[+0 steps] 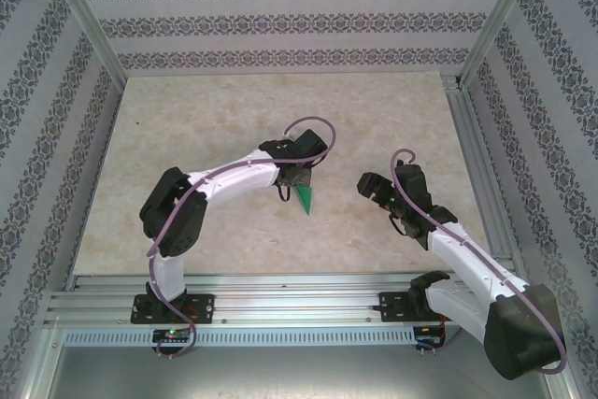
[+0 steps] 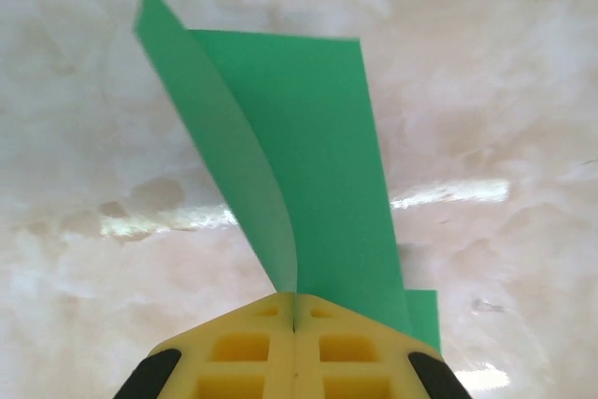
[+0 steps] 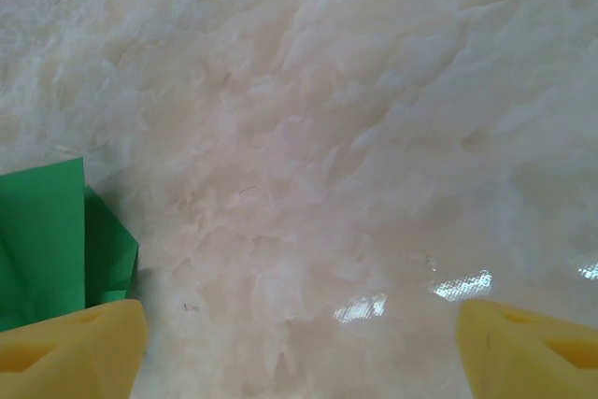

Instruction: Fold a paper plane with a square sheet of paper (pick it up from the middle)

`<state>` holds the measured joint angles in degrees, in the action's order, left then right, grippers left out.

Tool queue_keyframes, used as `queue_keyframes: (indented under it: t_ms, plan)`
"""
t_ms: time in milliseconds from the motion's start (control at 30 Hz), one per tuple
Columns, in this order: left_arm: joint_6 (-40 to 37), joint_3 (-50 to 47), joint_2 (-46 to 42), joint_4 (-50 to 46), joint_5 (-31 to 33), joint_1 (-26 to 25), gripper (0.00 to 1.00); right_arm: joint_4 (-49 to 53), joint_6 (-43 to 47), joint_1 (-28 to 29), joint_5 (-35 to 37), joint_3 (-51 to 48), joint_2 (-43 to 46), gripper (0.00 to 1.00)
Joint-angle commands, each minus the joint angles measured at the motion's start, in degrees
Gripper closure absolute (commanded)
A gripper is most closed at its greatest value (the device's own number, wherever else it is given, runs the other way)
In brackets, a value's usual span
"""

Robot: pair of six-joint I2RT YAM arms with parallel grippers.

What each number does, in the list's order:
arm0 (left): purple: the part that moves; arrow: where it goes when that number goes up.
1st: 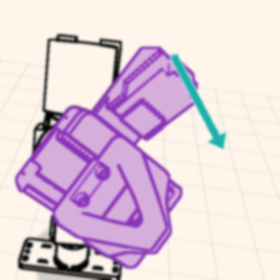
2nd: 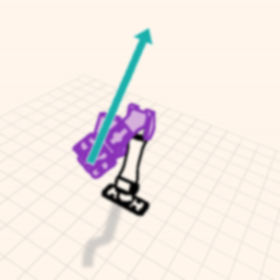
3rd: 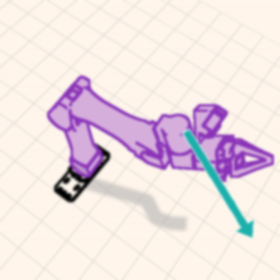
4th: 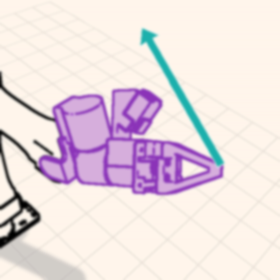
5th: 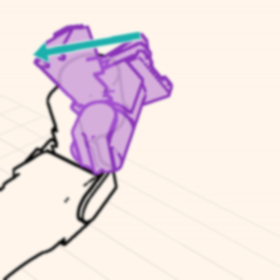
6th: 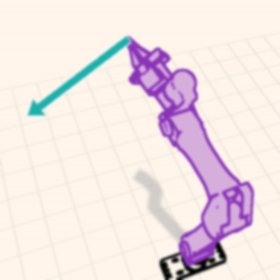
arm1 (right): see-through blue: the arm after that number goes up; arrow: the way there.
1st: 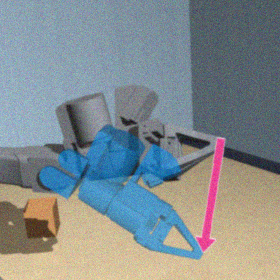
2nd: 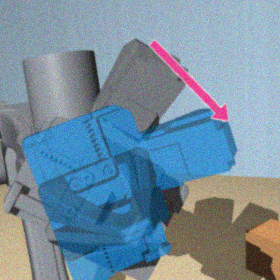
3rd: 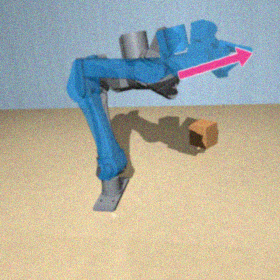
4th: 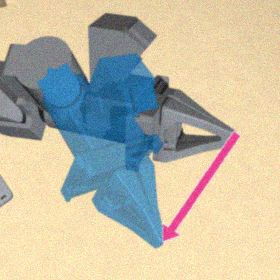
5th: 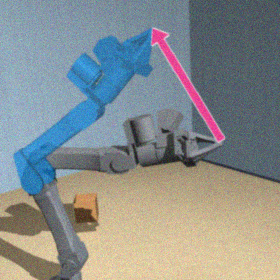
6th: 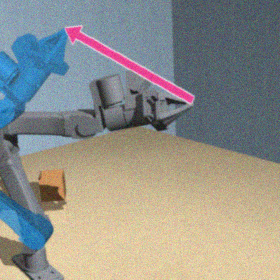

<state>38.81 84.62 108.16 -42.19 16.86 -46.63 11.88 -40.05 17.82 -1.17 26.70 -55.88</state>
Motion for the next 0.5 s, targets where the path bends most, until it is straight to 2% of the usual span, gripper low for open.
queue_keyframes:
  t_ms: [0, 100, 233, 467]
  plan:
    - [-3.27, -1.65, -7.57, 4.74, 1.35, -0.05, 1.00, -4.44, -2.31, -0.58, -3.28, -0.95, 0.82, 0.14]
    - [-5.32, -4.49, -12.26, 8.65, -3.11, 1.56, 1.00, -6.00, -3.22, -0.51, -5.67, -0.30, 0.46, 0.15]
    - [-6.08, -9.74, -16.68, 17.15, -13.49, 5.26, 1.00, -6.39, -4.39, 0.01, -6.64, 1.02, -0.01, 0.15]
    - [-0.29, -18.76, -14.62, 33.22, -31.75, 11.65, 1.00, -4.82, -5.29, 4.82, -2.75, 4.16, -0.84, 0.16]
